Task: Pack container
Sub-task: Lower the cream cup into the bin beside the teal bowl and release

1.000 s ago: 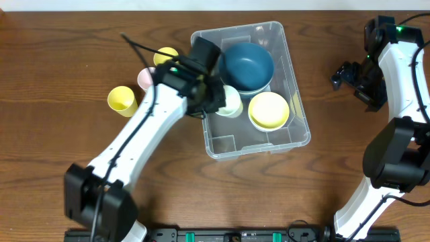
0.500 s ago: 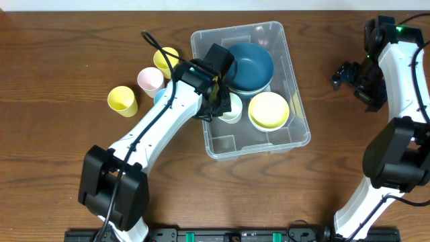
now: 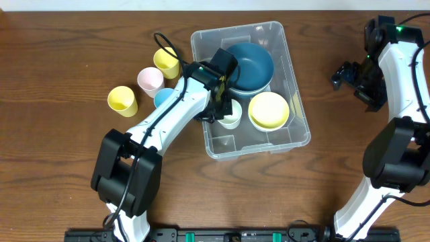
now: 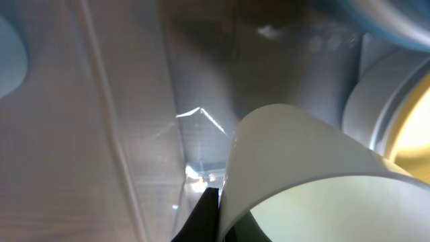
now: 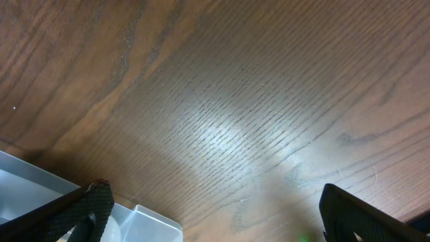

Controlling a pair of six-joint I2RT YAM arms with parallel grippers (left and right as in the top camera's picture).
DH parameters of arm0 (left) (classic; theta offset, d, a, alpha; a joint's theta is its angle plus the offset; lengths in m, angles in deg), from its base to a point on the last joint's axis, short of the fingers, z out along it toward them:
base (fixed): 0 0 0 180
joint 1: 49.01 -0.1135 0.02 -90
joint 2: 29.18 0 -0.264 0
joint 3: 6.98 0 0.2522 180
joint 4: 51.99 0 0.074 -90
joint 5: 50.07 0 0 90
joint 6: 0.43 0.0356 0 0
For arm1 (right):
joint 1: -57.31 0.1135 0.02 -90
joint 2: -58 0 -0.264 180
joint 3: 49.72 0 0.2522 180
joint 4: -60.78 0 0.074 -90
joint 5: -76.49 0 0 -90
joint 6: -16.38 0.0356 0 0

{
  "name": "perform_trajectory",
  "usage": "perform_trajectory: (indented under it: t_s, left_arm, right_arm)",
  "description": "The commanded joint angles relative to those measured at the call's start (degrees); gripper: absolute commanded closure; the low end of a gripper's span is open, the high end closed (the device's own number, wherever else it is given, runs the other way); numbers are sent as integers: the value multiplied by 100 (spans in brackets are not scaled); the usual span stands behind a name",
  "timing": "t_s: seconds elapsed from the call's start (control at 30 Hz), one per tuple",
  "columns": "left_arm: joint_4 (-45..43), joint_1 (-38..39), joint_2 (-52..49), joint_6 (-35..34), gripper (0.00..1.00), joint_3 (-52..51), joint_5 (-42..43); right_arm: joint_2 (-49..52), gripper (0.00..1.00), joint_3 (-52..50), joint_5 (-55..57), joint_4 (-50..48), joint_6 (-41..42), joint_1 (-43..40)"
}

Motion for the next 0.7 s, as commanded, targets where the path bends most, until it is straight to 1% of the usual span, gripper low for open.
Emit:
perform_trajectory:
  t_s: [0.0, 0.37, 0.67]
  left_arm:
    - [-103, 22, -52, 109, 94, 127, -85]
    - [-278, 22, -164, 389, 94, 127, -90]
    - [-374, -44, -498, 662, 93, 127, -94]
  right_arm:
    - [-92, 1, -7, 22, 4, 101, 22]
    - [-92, 1, -7, 22, 4, 101, 22]
    - [-92, 1, -7, 22, 4, 101, 22]
